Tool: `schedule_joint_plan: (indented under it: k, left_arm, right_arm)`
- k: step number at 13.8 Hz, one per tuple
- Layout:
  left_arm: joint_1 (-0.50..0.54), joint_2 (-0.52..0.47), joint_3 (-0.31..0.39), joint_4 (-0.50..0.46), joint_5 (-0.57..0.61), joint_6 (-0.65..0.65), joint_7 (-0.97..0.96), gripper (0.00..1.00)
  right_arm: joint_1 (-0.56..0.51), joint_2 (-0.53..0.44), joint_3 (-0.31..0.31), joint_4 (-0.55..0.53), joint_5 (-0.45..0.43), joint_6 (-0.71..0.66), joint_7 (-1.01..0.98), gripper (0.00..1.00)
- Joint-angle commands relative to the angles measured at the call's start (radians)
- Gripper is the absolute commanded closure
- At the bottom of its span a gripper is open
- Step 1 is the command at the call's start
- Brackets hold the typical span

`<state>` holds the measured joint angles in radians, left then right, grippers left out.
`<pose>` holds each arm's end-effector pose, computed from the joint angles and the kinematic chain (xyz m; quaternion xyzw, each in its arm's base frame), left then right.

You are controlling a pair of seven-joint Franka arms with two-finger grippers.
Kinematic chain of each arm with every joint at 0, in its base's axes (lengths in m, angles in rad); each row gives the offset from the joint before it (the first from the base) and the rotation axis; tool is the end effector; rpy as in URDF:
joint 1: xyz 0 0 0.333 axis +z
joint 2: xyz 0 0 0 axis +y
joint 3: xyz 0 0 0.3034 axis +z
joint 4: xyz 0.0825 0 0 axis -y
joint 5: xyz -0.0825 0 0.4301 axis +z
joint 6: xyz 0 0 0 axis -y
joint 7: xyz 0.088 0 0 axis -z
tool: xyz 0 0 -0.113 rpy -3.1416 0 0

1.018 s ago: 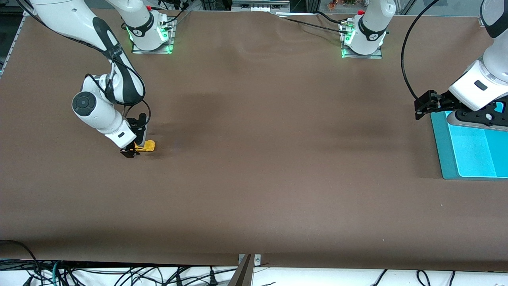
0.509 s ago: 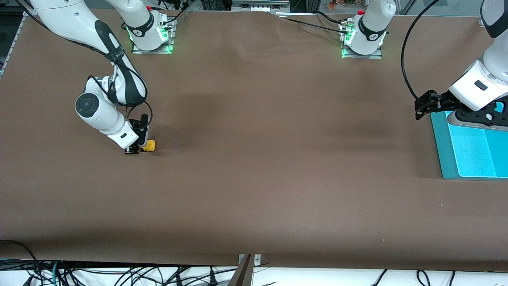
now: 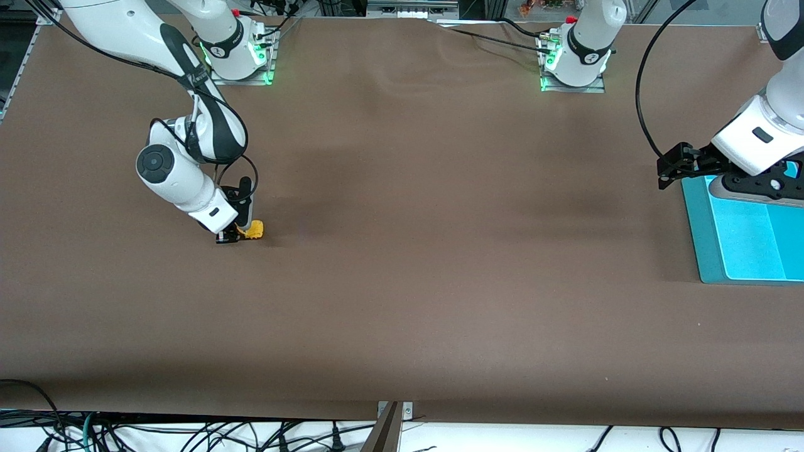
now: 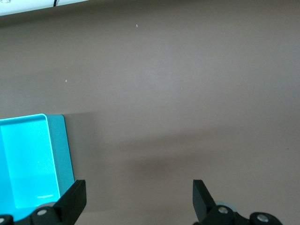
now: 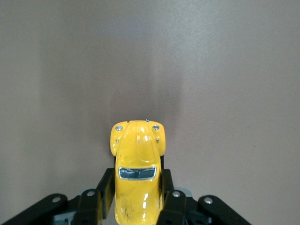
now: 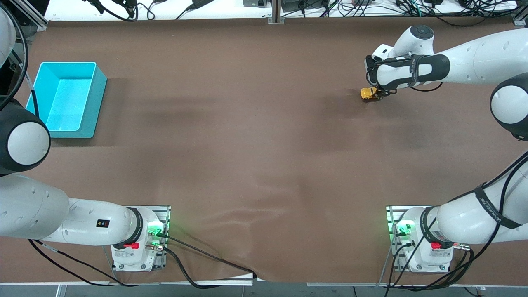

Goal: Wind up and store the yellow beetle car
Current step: 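Press the right gripper down onto the yellow car's roof, then drag the pressed car backward with the right gripper to wind it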

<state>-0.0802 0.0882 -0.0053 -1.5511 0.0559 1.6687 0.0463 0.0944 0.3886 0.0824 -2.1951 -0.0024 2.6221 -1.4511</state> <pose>0.6331 -0.0483 0.5706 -0.9972 0.0681 -0.0152 0.0273 0.5721 0.1044 0.1526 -0.6881 -0.7252 -0.0248 0.0002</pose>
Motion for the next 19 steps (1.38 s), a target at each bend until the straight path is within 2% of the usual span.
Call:
schedule_joint_plan:
  k: [1,8,13,19]
  left_arm:
    - [0.007,-0.010,-0.001,0.005,-0.028,-0.015,-0.002,0.00]
    - [0.007,-0.010,-0.001,0.005,-0.028,-0.014,-0.003,0.00]
    - [0.007,-0.010,-0.001,0.005,-0.030,-0.014,-0.002,0.00]
    - [0.005,-0.010,-0.001,0.005,-0.028,-0.014,-0.003,0.00]
  right_arm:
    - [-0.012,0.009,0.008,-0.002,0.015,-0.008,-0.006,0.74]
    - [-0.068,0.041,-0.001,-0.023,0.016,0.047,-0.080,0.74]
    - [-0.168,0.041,-0.004,-0.043,0.021,0.049,-0.193,0.73]
    - [-0.344,0.044,-0.004,-0.045,0.021,0.038,-0.408,0.72]
